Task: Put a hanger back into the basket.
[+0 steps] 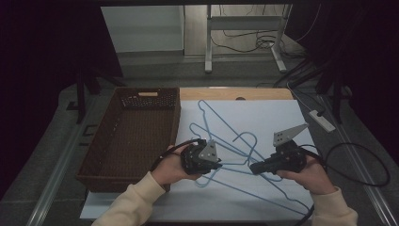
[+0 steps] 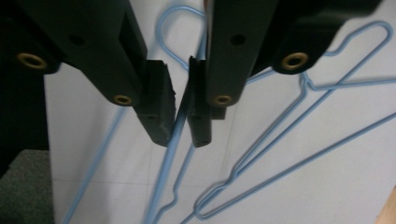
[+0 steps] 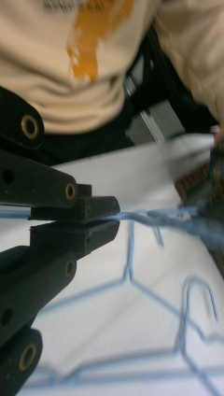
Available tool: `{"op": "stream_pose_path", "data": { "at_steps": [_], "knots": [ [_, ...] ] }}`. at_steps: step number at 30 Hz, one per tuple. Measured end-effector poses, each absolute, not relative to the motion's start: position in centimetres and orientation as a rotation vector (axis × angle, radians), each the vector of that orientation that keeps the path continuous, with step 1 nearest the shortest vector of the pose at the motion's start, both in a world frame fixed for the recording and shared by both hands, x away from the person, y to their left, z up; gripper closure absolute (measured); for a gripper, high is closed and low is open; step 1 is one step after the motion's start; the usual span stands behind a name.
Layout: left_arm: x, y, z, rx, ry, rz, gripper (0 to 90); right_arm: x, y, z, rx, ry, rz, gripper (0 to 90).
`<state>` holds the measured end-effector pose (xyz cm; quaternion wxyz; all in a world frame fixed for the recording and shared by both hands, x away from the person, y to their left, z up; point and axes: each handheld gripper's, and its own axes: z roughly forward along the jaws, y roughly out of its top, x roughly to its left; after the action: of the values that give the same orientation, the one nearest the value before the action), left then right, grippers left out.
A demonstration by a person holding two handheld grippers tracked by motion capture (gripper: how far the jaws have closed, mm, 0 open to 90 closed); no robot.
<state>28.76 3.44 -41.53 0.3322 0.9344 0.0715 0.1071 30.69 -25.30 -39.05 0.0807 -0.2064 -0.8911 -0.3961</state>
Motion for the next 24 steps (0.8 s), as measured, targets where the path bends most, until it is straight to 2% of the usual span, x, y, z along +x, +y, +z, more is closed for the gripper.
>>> {"op": "stream_pose_path", "data": {
  "at_steps": [3,7,19,24],
  "knots": [
    [28.4,3.6,-41.3,2.437,0.201,0.260,87.4,31.0,-25.4,-39.2,-0.665,-2.692,-1.214,87.2],
    [28.2,4.3,-40.8,2.407,0.274,0.246,87.6,31.0,-25.1,-39.2,-0.687,-2.741,-1.258,84.2],
    [28.1,8.7,-38.8,2.226,0.530,0.259,87.8,30.2,-26.8,-37.3,-0.898,-2.723,-1.770,47.3],
    [28.1,10.9,-37.9,2.169,0.614,0.296,87.9,30.3,-26.7,-37.5,-0.959,-2.758,-1.794,37.9]
  ]
}}
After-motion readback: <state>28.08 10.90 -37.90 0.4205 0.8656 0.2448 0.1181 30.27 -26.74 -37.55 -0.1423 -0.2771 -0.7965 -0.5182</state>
